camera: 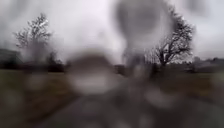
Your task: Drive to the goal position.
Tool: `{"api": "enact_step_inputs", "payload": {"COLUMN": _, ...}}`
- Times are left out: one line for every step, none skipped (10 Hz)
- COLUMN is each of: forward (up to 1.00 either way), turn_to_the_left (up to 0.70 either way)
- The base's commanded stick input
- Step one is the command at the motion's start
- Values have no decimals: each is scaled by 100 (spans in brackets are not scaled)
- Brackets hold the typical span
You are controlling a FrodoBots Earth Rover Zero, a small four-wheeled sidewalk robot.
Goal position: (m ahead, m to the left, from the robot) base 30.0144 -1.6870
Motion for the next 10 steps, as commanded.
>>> {"api": "enact_step_inputs", "payload": {"forward": 85, "turn_to_the_left": 0}}
{"api": "enact_step_inputs", "payload": {"forward": 85, "turn_to_the_left": 0}}
{"api": "enact_step_inputs", "payload": {"forward": 85, "turn_to_the_left": 0}}
{"api": "enact_step_inputs", "payload": {"forward": 85, "turn_to_the_left": 0}}
{"api": "enact_step_inputs", "payload": {"forward": 85, "turn_to_the_left": 0}}
{"api": "enact_step_inputs", "payload": {"forward": 85, "turn_to_the_left": 0}}
{"api": "enact_step_inputs", "payload": {"forward": 85, "turn_to_the_left": 0}}
{"api": "enact_step_inputs", "payload": {"forward": 85, "turn_to_the_left": 0}}
{"api": "enact_step_inputs", "payload": {"forward": 85, "turn_to_the_left": 0}}
{"api": "enact_step_inputs", "payload": {"forward": 85, "turn_to_the_left": 0}}
